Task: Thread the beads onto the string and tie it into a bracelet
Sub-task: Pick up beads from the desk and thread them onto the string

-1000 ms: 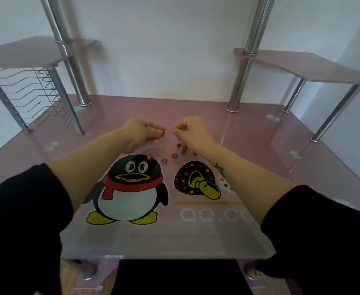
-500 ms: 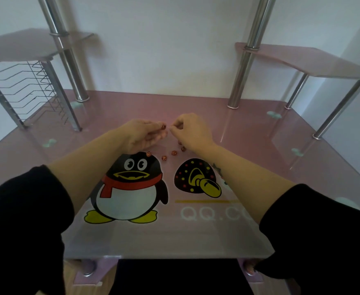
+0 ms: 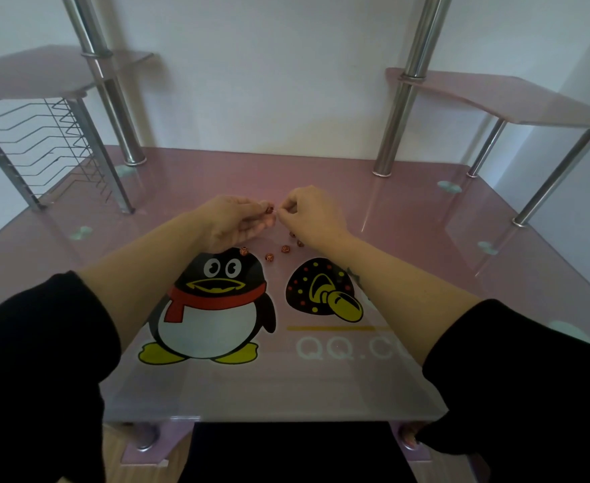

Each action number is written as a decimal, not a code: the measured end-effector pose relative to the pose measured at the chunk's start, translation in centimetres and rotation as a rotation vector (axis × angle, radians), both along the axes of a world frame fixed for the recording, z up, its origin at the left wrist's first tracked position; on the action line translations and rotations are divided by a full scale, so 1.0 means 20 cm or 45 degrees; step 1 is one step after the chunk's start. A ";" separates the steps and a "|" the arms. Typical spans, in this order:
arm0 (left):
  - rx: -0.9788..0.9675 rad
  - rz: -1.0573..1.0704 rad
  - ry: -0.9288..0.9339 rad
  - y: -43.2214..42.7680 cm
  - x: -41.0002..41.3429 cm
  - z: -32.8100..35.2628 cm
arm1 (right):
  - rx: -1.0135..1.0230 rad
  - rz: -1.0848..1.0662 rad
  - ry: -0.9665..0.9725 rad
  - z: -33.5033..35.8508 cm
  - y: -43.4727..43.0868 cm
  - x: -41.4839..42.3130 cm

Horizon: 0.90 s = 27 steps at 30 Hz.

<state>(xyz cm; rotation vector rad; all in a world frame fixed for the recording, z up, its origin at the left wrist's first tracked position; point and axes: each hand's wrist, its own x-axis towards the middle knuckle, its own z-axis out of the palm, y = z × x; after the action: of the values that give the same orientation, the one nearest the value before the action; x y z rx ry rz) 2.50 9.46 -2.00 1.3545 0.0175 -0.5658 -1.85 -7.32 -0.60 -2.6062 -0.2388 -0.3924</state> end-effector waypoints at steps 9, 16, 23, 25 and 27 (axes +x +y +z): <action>0.003 -0.014 -0.016 -0.02 -0.03 0.01 | -0.008 -0.009 -0.011 -0.01 0.01 0.02; 0.017 0.012 -0.027 -0.02 -0.04 0.02 | 0.066 0.075 -0.007 -0.01 0.00 0.01; 0.034 0.010 -0.023 -0.01 -0.05 0.03 | 0.237 0.092 0.062 -0.02 -0.01 0.01; 0.055 0.008 -0.030 -0.02 -0.05 0.03 | 0.247 0.107 0.070 -0.01 -0.01 0.01; 0.087 0.002 -0.043 -0.02 -0.05 0.03 | 0.265 0.126 0.082 -0.01 -0.01 0.01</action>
<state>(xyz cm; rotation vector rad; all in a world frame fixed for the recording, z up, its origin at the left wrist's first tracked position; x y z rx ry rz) 1.42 9.14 -1.40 1.4306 0.0106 -0.5447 -1.60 -7.45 -0.73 -2.3876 -0.2871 -0.2820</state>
